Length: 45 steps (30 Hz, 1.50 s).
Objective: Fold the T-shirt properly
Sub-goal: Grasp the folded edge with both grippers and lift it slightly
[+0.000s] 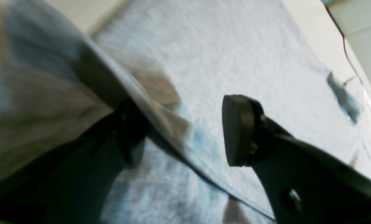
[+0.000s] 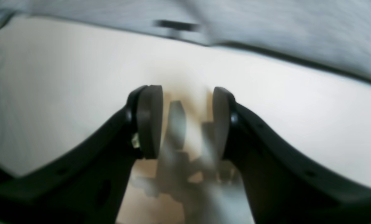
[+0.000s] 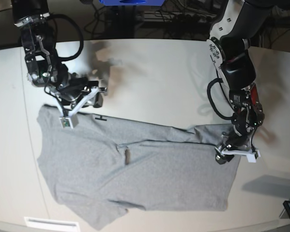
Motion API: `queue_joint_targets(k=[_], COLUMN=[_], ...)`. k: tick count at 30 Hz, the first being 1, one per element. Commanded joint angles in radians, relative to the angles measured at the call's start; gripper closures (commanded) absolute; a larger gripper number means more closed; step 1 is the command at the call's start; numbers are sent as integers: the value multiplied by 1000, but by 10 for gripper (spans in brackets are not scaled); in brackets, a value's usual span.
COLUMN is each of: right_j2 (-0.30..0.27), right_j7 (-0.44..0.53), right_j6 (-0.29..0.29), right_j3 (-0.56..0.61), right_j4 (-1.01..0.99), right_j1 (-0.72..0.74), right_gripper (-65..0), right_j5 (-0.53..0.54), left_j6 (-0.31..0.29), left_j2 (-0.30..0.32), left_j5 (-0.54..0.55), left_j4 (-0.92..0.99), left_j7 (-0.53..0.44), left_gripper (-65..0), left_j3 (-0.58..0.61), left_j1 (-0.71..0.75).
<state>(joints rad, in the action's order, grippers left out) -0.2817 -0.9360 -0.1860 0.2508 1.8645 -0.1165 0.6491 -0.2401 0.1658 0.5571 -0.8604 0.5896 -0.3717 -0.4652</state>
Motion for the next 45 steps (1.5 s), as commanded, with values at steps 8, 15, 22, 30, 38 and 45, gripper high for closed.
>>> queue_joint_targets(k=[8, 15, 22, 30, 38, 45], right_j2=[-3, 17, 25, 20, 26, 3], right_j7=[15, 15, 15, 15, 15, 16], right_j6=[7, 4, 4, 4, 4, 3], right_j3=[258, 321, 328, 328, 330, 192], right_j4=[45, 44, 44, 44, 44, 42], right_j1=[103, 128, 122, 107, 137, 169], right_gripper=[-257, -257, -255, -252, -252, -264], right_j5=[10, 10, 8, 8, 8, 8], left_j6=[-9, -11, -8, -9, -8, -11], left_j2=[62, 88, 82, 84, 104, 119], left_j5=[14, 14, 16, 25, -6, -243], left_j4=[-30, -23, -7, -76, -521, -535], left_j7=[-15, -10, -47, 31, 149, 77], left_gripper=[-380, -380, -380, -371, -27, -29], left_j3=[7, 15, 124, 118, 119, 124], left_j1=[-40, -74, -122, -122, 210, 329])
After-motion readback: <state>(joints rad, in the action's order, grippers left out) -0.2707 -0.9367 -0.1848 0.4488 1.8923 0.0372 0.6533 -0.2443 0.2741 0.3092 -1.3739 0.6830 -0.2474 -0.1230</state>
